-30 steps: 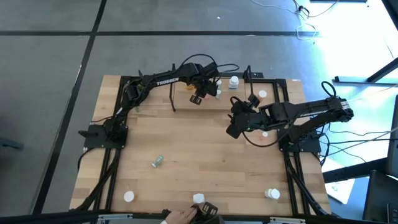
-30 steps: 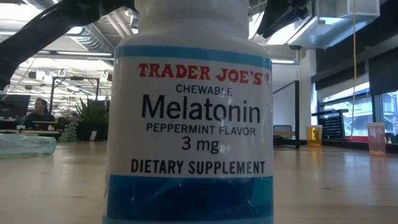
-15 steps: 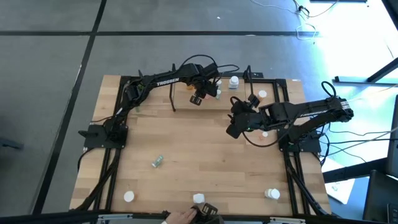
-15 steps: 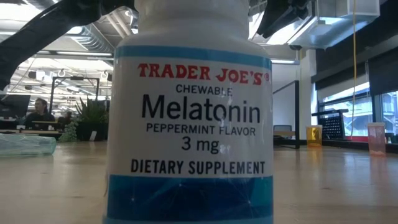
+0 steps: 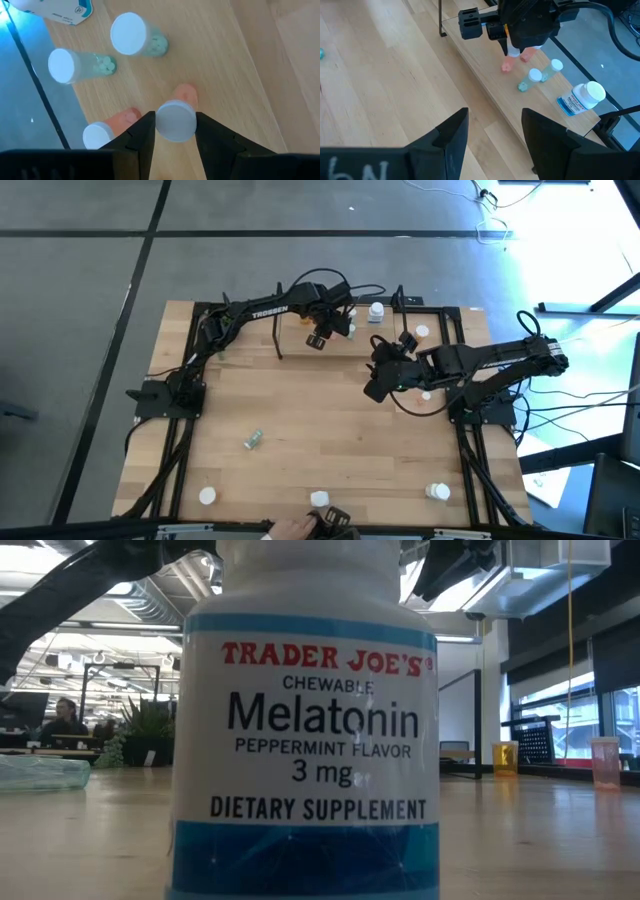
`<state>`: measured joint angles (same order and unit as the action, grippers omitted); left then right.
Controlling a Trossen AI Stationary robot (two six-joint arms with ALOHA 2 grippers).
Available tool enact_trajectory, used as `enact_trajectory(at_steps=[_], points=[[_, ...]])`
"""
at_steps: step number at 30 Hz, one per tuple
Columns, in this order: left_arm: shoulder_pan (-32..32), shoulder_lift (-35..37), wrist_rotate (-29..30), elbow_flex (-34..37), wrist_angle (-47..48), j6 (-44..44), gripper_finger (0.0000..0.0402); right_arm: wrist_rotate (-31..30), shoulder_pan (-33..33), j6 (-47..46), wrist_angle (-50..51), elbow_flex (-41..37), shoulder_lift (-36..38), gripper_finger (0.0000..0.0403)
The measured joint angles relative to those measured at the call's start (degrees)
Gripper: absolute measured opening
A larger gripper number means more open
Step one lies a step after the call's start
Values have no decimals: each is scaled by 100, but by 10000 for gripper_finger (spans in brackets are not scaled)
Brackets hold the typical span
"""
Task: Pick and place medicine bottles onto shelf by color
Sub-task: Put the left pink pill bottle on the shelf aligned with the pink bottle
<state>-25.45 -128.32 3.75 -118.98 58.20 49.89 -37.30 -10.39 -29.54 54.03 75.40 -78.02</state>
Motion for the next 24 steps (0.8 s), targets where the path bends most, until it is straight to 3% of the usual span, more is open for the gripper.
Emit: enact_trajectory(at_steps=[24], points=[[39,1,129,0,45,284,126,0,-2,1,-1,2,0,187]])
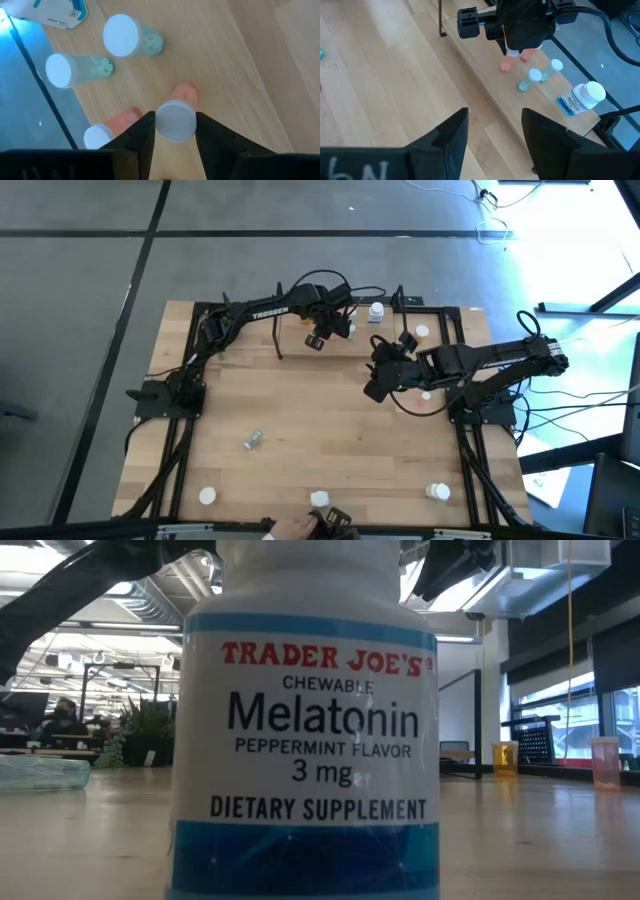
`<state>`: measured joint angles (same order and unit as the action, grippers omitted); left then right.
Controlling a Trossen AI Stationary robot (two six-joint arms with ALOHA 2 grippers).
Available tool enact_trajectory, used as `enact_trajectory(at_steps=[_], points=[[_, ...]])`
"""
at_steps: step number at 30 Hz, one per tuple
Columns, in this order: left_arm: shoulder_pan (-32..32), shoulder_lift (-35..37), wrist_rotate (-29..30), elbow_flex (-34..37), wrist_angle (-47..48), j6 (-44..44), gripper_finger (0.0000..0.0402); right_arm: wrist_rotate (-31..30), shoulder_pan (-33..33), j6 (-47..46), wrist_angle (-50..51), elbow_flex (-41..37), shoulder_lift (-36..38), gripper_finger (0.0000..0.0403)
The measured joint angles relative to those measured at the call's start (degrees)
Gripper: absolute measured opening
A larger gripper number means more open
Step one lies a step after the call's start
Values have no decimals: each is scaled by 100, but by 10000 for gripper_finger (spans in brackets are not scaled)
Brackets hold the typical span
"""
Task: Pick and place medicine bottles onto shelf by color
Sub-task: Put the left pink pill bottle on the shelf aligned with the pink bottle, then put the right white pill bottle on the shelf aligned with the white bottle
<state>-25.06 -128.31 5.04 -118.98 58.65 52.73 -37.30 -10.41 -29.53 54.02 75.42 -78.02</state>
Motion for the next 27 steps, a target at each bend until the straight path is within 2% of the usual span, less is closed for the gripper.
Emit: enact_trajectory(at_steps=[4,13,27], points=[[-4,0,-2,0,-24,39,133,0,1,2,0,-1,0,187],[-2,0,42,0,-52,39,191,0,2,0,0,-1,0,187],[185,191,316,0,50,-49,195,0,0,1,0,0,0,187]])
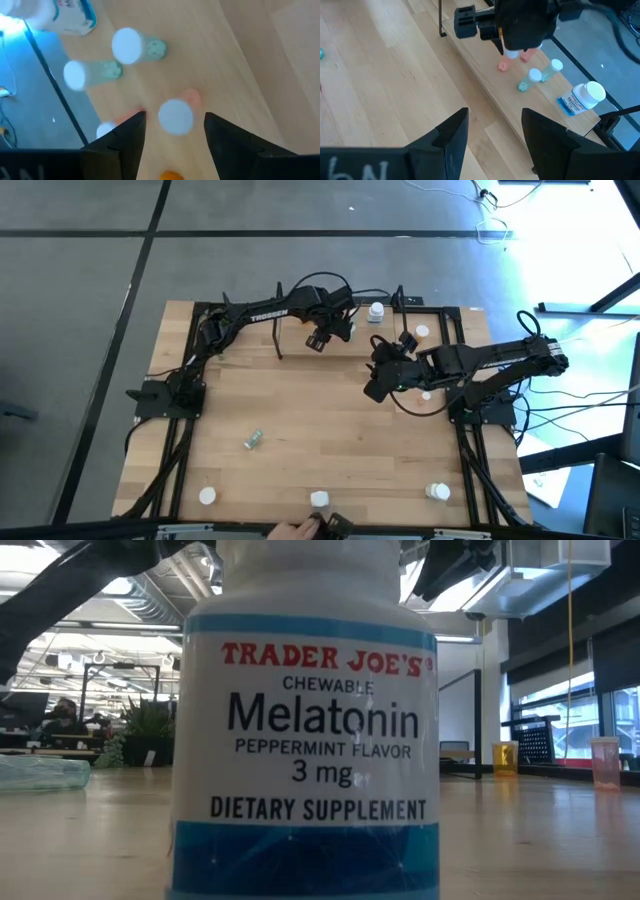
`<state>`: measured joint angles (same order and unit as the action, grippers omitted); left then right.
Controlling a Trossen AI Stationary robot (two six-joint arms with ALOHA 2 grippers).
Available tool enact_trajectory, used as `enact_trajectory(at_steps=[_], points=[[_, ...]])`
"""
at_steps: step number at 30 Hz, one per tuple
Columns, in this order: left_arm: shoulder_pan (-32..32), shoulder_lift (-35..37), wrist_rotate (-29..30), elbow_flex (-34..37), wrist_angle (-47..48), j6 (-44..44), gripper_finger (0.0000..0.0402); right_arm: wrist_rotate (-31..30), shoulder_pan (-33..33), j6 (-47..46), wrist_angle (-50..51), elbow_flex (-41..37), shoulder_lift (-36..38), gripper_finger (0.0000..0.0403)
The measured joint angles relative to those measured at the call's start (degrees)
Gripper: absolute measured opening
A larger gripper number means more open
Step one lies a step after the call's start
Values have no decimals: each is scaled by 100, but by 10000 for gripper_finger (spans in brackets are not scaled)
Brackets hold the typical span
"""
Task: Pick and place medicine bottles onto shelf by color
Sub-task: Put the right white pill bottle on the shelf aligned with the white bottle
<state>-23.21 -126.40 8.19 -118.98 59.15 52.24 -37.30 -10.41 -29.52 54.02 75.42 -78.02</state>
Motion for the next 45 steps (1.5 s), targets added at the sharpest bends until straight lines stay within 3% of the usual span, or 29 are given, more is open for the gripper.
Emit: enact_trajectory(at_steps=[5,12,17,25,37,41,45], points=[[-42,285,46,-4,599,-725,195,0,2,0,-26,0,-2,187],[-131,735,-451,1,1620,-1913,195,2,2,0,-51,2,-4,187],[3,1091,-425,0,1874,-2406,195,29,2,0,-66,3,-4,187],[424,1435,-287,0,2610,-3501,195,146,2,0,-65,3,-4,187],[1474,2174,-201,9,2861,-4740,195,146,0,0,-69,2,-4,187],[1909,2638,291,526,2877,-5396,195,149,2,0,-86,2,-4,187],[2346,3291,385,1382,2661,-6194,195,150,2,0,-112,2,-4,187]])
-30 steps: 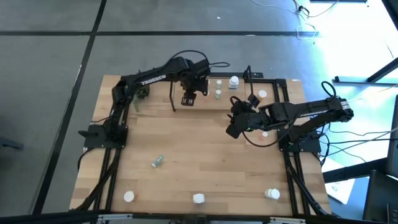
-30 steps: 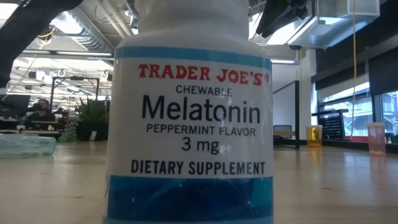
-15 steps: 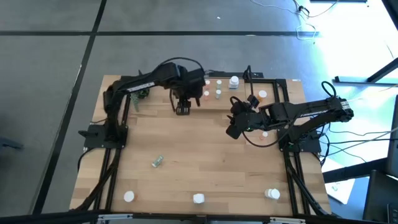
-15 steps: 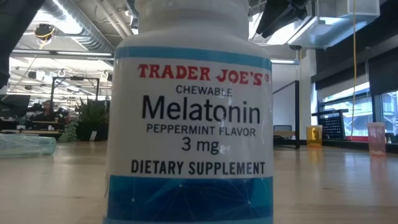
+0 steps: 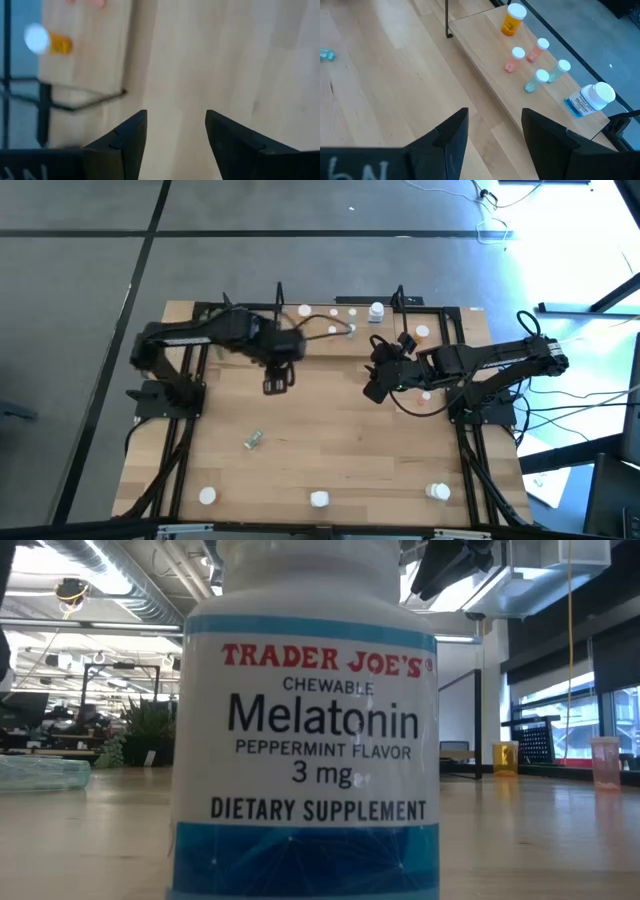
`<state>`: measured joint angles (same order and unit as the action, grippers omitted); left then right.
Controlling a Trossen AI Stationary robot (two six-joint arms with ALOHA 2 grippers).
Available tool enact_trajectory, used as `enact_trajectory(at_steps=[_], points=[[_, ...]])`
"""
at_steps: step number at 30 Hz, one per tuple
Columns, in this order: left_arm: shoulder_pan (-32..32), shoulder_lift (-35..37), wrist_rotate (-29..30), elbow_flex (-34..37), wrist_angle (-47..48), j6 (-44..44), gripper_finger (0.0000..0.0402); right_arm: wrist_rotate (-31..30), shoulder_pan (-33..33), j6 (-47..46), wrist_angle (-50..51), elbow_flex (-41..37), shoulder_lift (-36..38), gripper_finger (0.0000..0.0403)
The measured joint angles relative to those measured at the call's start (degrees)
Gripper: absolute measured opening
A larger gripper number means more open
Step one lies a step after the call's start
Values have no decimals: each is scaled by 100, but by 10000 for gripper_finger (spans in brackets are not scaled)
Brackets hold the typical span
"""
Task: Pick and place medicine bottles onto shelf by color
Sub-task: Put the right white pill bottle on the shelf aligned with the white bottle
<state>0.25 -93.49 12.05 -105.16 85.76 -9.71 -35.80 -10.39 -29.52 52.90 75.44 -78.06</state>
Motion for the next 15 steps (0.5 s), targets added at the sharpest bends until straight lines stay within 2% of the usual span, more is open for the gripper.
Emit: enact_trajectory(at_steps=[5,8,15], points=[[653,675,37,985,-177,-1060,195,-4,0,-1,-40,0,2,187],[1061,1025,275,1488,-248,-1740,195,-2,-2,0,-46,0,2,187],[1814,1449,627,2339,-466,-2915,195,-4,0,0,-244,0,2,187]])
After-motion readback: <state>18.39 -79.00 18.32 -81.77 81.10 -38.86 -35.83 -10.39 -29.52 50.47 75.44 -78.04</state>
